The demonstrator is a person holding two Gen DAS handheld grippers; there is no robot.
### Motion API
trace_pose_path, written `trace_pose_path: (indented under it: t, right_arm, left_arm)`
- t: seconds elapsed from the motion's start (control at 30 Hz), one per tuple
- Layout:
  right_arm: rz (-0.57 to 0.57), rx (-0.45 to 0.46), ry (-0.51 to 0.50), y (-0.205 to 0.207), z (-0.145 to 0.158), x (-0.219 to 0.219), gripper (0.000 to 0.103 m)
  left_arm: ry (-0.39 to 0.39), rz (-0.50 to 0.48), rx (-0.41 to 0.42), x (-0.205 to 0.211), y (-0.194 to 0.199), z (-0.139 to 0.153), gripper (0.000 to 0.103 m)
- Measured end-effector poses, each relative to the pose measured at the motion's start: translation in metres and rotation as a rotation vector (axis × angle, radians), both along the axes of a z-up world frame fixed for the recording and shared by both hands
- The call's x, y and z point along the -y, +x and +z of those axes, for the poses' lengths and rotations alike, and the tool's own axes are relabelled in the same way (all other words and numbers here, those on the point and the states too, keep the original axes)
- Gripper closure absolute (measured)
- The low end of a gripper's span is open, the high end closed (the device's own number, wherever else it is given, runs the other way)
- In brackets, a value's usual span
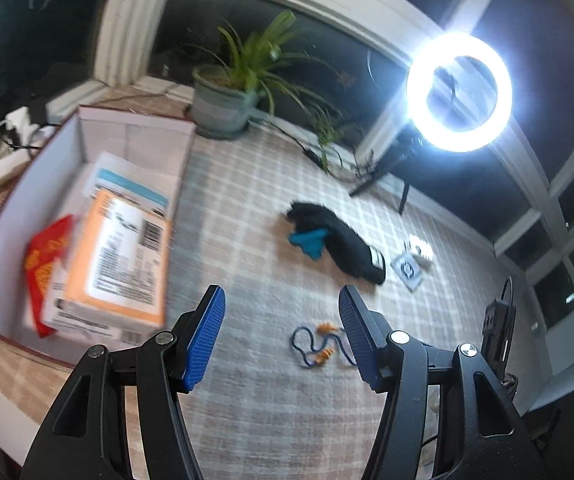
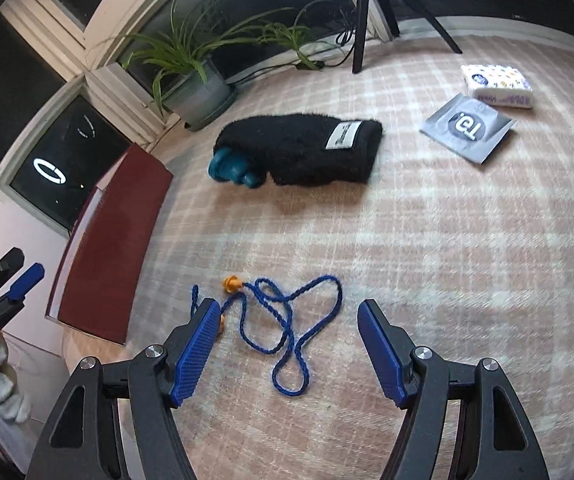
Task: Organize soft objects
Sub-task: 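Move both tools toward the black knit glove on the floor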
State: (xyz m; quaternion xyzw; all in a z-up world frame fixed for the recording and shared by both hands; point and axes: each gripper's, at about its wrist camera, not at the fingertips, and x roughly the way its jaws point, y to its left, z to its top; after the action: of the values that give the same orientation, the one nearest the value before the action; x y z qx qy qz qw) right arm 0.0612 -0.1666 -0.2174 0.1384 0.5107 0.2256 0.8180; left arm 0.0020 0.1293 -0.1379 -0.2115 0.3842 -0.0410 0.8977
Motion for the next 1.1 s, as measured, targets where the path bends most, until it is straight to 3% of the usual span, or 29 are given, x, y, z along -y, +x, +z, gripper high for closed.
trace_pose_path:
  t: [0.33,0.53,0.7,0.87,1.1]
  right_arm:
    - [0.014,0.033,-0.015,-0.016,0.003,-0.007,0.036]
    - [-0.005,0.052,-0.009,-0.023,0.014,0.014,0.036]
    - [-0.018,0.052,0.000,-0.024,0.018,0.036,0.036]
    - [-0.019,0.052,0.000,-0.019,0.019,0.054,0.036]
    - [-0.051,0.075,0.001,-0.002,0.025,0.089,0.036]
  left_arm:
    - [0.022,-0.047,-0.075,0.052,0.051,-0.039,0.045]
    - [0.028,-0.088,-0.119,0.076,0.091,-0.051,0.045]
    - [-0.061,-0.132,-0.184,0.100,0.120,-0.066,0.045]
    - [-0.074,-0.144,-0.223,0.129,0.146,-0.076,0.045]
    - [-0.058,-0.156,-0.215,0.156,0.159,-0.074,0.045]
